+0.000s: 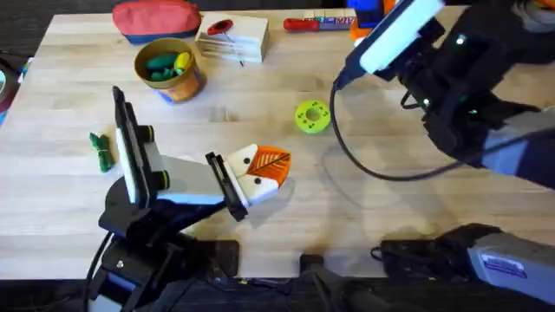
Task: Pick up the gripper from the table and insert it into the empty holder that is missing its gripper. Then pick up a screw, insert it into the mounting hole, and use the screwdriver to tighten it. Finally, clean up the table by picking up the vegetable and placing it into the bucket.
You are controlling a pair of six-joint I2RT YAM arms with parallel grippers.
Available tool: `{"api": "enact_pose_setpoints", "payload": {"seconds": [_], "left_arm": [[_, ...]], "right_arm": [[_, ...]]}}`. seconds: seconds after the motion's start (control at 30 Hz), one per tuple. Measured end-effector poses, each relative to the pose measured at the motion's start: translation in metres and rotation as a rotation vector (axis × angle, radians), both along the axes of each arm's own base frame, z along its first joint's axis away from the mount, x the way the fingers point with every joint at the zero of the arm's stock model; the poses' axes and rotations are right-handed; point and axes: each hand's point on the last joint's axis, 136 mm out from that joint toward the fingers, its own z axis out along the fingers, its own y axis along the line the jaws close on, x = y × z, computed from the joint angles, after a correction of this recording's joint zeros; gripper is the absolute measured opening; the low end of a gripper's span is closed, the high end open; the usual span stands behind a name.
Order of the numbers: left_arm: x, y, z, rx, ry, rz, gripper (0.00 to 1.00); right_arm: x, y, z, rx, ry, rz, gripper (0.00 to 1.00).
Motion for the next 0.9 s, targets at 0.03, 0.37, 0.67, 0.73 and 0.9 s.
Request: {"api": "enact_pose_setpoints", "payload": {"seconds": [0.03, 0.37, 0.67, 0.73, 0.9], "left_arm": [[0.000, 0.000, 0.000, 0.000, 0.000, 0.000, 0.005], [0.000, 0.000, 0.000, 0.000, 0.000, 0.000, 0.005], [0.000, 0.000, 0.000, 0.000, 0.000, 0.000, 0.005], [0.000, 0.000, 0.000, 0.000, 0.000, 0.000, 0.005], [0.000, 0.000, 0.000, 0.000, 0.000, 0.000, 0.005]], "right_arm": [[0.005, -0.006, -0.010, -0.041, 0.017, -0.018, 0.007], [0.021, -0.019, -0.153, -0.602, 0.235, 0.083, 0.007], [0.020, -0.021, -0.166, -0.633, 0.263, 0.091, 0.494], [0.021, -0.020, -0.163, -0.601, 0.258, 0.079, 0.778], [0.028, -0.016, -0.149, -0.503, 0.244, 0.044, 0.992]]}}
